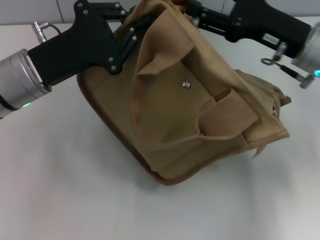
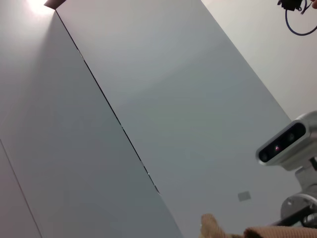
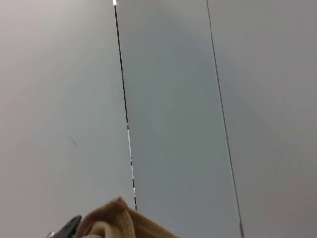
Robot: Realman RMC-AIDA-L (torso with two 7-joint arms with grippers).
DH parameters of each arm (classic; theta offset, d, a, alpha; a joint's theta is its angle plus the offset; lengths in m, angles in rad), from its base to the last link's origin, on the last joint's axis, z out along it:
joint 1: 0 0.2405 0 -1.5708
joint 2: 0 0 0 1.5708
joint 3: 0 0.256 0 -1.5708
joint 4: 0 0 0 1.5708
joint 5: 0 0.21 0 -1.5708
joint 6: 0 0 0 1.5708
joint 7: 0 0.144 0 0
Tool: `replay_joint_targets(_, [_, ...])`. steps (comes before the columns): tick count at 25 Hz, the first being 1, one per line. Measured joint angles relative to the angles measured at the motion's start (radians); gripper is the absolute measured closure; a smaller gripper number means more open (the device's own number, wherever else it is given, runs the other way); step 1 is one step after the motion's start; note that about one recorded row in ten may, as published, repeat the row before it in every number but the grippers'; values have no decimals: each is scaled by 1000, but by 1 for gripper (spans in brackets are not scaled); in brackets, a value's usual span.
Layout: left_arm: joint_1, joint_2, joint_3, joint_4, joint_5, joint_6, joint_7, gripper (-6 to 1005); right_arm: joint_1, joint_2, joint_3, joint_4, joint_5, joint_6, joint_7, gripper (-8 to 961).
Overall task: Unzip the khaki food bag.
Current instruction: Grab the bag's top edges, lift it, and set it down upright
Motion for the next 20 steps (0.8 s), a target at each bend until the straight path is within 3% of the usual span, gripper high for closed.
replay_joint_targets(2, [0, 0, 0, 0, 0, 1, 0, 915, 33, -1, -39, 25, 8, 33, -11, 112])
replay_joint_targets(8, [-3, 0, 0, -1, 0, 2, 2, 915, 33, -6, -98, 12, 0, 39, -10, 112])
replay_joint_targets(20, [-10, 0, 0, 0, 0, -4, 3, 915, -83, -8, -61, -124, -154, -32, 82, 112])
